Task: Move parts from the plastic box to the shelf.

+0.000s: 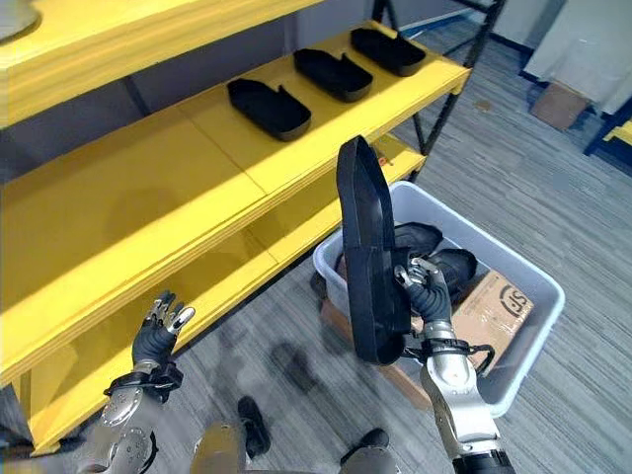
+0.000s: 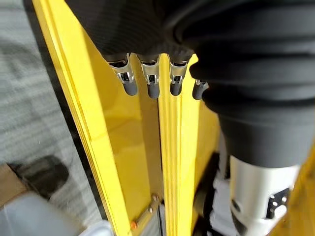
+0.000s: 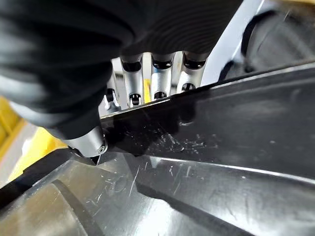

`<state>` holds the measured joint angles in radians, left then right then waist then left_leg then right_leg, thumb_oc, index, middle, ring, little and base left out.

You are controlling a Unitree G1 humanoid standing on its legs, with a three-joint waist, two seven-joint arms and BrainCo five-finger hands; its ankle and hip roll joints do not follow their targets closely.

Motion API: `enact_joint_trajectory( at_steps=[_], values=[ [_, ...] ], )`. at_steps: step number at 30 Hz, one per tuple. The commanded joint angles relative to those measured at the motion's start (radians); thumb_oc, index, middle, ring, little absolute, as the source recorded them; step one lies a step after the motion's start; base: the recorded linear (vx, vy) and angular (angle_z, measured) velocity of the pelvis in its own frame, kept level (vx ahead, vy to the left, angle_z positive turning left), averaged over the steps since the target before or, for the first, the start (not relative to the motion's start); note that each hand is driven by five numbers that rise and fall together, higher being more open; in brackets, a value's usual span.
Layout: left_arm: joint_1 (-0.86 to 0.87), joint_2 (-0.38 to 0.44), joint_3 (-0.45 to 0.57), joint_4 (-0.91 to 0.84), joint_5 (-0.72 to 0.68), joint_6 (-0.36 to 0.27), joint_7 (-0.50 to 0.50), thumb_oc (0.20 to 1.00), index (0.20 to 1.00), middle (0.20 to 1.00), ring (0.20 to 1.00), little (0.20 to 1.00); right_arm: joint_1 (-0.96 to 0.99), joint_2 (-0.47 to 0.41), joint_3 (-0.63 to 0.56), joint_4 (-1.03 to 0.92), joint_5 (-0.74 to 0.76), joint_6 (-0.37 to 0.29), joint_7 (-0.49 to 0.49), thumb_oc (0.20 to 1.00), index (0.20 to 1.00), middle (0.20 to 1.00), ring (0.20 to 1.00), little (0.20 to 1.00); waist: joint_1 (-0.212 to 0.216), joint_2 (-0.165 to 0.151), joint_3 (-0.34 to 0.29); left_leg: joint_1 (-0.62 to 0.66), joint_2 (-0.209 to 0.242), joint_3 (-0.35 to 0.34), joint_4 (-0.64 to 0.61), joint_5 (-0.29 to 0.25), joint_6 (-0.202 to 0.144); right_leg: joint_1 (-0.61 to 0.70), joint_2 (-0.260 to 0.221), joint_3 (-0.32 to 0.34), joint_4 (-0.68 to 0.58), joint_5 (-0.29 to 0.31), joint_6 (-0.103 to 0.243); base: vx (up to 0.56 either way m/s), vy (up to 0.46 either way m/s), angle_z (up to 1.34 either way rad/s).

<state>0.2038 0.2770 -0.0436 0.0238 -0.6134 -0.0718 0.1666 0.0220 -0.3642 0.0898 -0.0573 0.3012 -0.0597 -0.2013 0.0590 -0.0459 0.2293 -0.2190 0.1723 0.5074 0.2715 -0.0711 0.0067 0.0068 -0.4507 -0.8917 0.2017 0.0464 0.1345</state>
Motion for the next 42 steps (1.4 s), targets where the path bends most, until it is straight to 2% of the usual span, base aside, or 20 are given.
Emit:
enact_joint_trajectory(
  at_steps=[1,2,3,4,5,6,8,10,11,12,15,18,21,24,28,33,36,42],
  values=[
    [0.006,0.053,0.038,-0.108,0.039,-0.049,0.008,1.000,1.000,1.000,1.000,1.000,-0.077,-0.016,-0.020,-0.075,-0.019,-0.043,0.019,0.200,0.200,0.200,0.200,0.200,0.018,0.017,-0.002,-0.002,-0.049,-0.049,-0.093,0.062,-0.040,0.073,-0.059,0.148,-0.050,0.177,0.111,0.15,0.272,0.91],
    [0.006,0.053,0.038,-0.108,0.040,-0.049,0.008,1.000,1.000,1.000,1.000,1.000,-0.076,-0.016,-0.020,-0.076,-0.019,-0.043,0.019,0.200,0.200,0.200,0.200,0.200,0.018,0.015,-0.003,-0.002,-0.054,-0.048,-0.097,0.064,-0.037,0.071,-0.063,0.148,-0.048,0.177,0.111,0.23,0.356,0.91],
    [-0.008,0.075,0.024,-0.105,0.053,-0.047,0.006,1.000,1.000,1.000,1.000,1.000,-0.069,-0.015,-0.021,-0.075,-0.024,-0.045,0.021,0.200,0.200,0.200,0.200,0.200,0.001,0.020,-0.005,0.006,-0.090,-0.081,-0.148,0.066,-0.022,0.041,-0.053,0.232,-0.007,0.178,0.106,0.18,0.279,0.80],
    [-0.031,0.099,0.011,-0.104,0.064,-0.053,0.006,1.000,1.000,1.000,1.000,1.000,-0.060,-0.012,-0.023,-0.081,-0.020,-0.054,0.021,0.200,0.200,0.200,0.200,0.200,-0.040,0.038,0.001,0.039,-0.127,-0.137,-0.218,0.071,-0.002,-0.048,0.000,0.411,0.073,0.143,0.079,0.18,0.271,1.16],
    [-0.032,0.098,0.010,-0.103,0.064,-0.054,0.006,1.000,1.000,1.000,1.000,1.000,-0.061,-0.013,-0.023,-0.081,-0.020,-0.054,0.021,0.200,0.200,0.200,0.200,0.200,-0.034,0.036,-0.002,0.038,-0.129,-0.131,-0.224,0.076,-0.001,-0.061,-0.003,0.420,0.082,0.140,0.077,0.21,0.385,1.80],
    [-0.073,0.113,-0.003,-0.096,0.090,-0.061,0.004,1.000,1.000,1.000,1.000,1.000,-0.044,-0.007,-0.027,-0.090,0.004,-0.070,0.026,0.200,0.200,0.200,0.200,0.200,-0.092,0.065,0.036,0.101,-0.142,-0.181,-0.296,0.090,0.009,-0.251,0.141,0.624,0.162,0.014,0.020,0.11,0.200,1.29],
    [-0.082,0.112,-0.001,-0.099,0.096,-0.064,0.003,1.000,1.000,1.000,1.000,1.000,-0.035,-0.005,-0.035,-0.095,0.011,-0.072,0.029,0.200,0.200,0.200,0.200,0.200,-0.102,0.068,0.051,0.122,-0.144,-0.188,-0.301,0.085,0.006,-0.275,0.140,0.636,0.139,0.012,0.018,0.12,0.093,0.46],
    [-0.104,0.111,-0.002,-0.095,0.108,-0.069,0.002,1.000,1.000,1.000,1.000,1.000,-0.020,0.000,-0.047,-0.098,0.005,-0.072,0.028,0.200,0.200,0.200,0.200,0.200,-0.120,0.063,0.064,0.138,-0.147,-0.208,-0.299,0.073,-0.003,-0.299,0.133,0.656,0.031,0.046,0.039,0.09,-0.089,0.46],
    [-0.115,0.110,-0.003,-0.088,0.109,-0.071,0.003,1.000,1.000,1.000,1.000,1.000,-0.016,0.005,-0.055,-0.097,0.006,-0.074,0.029,0.200,0.200,0.200,0.200,0.200,-0.134,0.055,0.070,0.131,-0.146,-0.206,-0.290,0.086,-0.001,-0.310,0.144,0.676,-0.027,0.083,0.036,0.06,-0.144,0.45],
    [-0.131,0.108,-0.008,-0.082,0.108,-0.077,0.004,1.000,1.000,1.000,1.000,1.000,-0.009,0.006,-0.068,-0.093,0.009,-0.077,0.028,0.200,0.200,0.200,0.200,0.200,-0.149,0.046,0.073,0.135,-0.148,-0.223,-0.283,0.076,-0.008,-0.320,0.151,0.723,-0.094,0.102,0.050,0.07,-0.142,0.61],
    [-0.137,0.099,-0.018,-0.067,0.116,-0.079,-0.006,1.000,1.000,1.000,1.000,1.000,0.020,0.008,-0.095,-0.099,0.011,-0.078,0.036,0.200,0.200,0.200,0.200,0.200,-0.171,0.022,0.071,0.137,-0.158,-0.256,-0.237,0.047,-0.018,-0.311,0.142,0.781,-0.180,0.144,0.073,0.12,-0.141,0.87],
    [-0.111,0.079,-0.012,-0.064,0.117,-0.076,-0.016,1.000,1.000,1.000,1.000,1.000,0.060,0.006,-0.123,-0.100,0.027,-0.081,0.055,0.200,0.200,0.200,0.200,0.200,-0.167,-0.008,0.046,0.144,-0.167,-0.290,-0.208,0.029,-0.032,-0.259,0.133,0.770,-0.192,0.168,0.090,0.12,-0.221,0.86],
    [-0.085,0.058,-0.002,-0.066,0.104,-0.071,-0.011,1.000,1.000,1.000,1.000,1.000,0.077,-0.004,-0.142,-0.108,0.028,-0.079,0.058,0.200,0.200,0.200,0.200,0.200,-0.161,-0.006,0.026,0.160,-0.148,-0.315,-0.207,0.025,-0.048,-0.231,0.144,0.738,-0.168,0.145,0.083,0.12,-0.246,0.73],
    [-0.032,0.039,0.015,-0.068,0.095,-0.060,-0.018,1.000,1.000,1.000,1.000,1.000,0.097,-0.014,-0.153,-0.109,0.028,-0.070,0.072,0.200,0.200,0.200,0.200,0.200,-0.141,-0.007,-0.006,0.183,-0.101,-0.325,-0.212,0.035,-0.078,-0.174,0.167,0.683,-0.167,0.096,0.066,0.08,-0.223,0.19],
    [0.001,0.026,0.022,-0.074,0.090,-0.053,-0.031,1.000,1.000,1.000,1.000,1.000,0.095,-0.035,-0.150,-0.107,0.023,-0.061,0.082,0.200,0.200,0.200,0.200,0.200,-0.127,-0.001,-0.026,0.198,-0.064,-0.335,-0.233,0.055,-0.096,-0.146,0.192,0.654,-0.164,0.060,0.046,0.05,-0.169,0.04],
    [0.023,0.018,0.009,-0.078,0.084,-0.046,-0.047,1.000,1.000,1.000,1.000,1.000,0.014,-0.087,-0.095,-0.088,-0.002,-0.048,0.087,0.200,0.200,0.200,0.200,0.200,-0.091,0.008,-0.041,0.216,-0.023,-0.352,-0.254,0.079,-0.116,-0.114,0.225,0.617,-0.147,0.010,0.022,0.03,-0.175,0.09],
    [0.027,0.025,-0.011,-0.076,0.075,-0.040,-0.057,1.000,1.000,1.000,1.000,1.000,-0.108,-0.136,-0.021,-0.043,-0.017,-0.027,0.083,0.200,0.200,0.200,0.200,0.200,-0.052,0.013,-0.045,0.214,-0.004,-0.376,-0.245,0.086,-0.126,-0.090,0.239,0.587,-0.129,-0.020,0.002,0.02,-0.134,0.19],
    [0.013,0.045,-0.045,-0.090,0.054,-0.041,-0.052,1.000,1.000,1.000,1.000,1.000,-0.281,-0.161,0.076,0.057,-0.009,-0.001,0.054,0.200,0.200,0.200,0.200,0.200,-0.016,0.021,-0.019,0.192,-0.003,-0.399,-0.219,0.084,-0.124,-0.100,0.234,0.570,-0.091,-0.031,-0.008,-0.04,-0.048,0.16]
  ],
)
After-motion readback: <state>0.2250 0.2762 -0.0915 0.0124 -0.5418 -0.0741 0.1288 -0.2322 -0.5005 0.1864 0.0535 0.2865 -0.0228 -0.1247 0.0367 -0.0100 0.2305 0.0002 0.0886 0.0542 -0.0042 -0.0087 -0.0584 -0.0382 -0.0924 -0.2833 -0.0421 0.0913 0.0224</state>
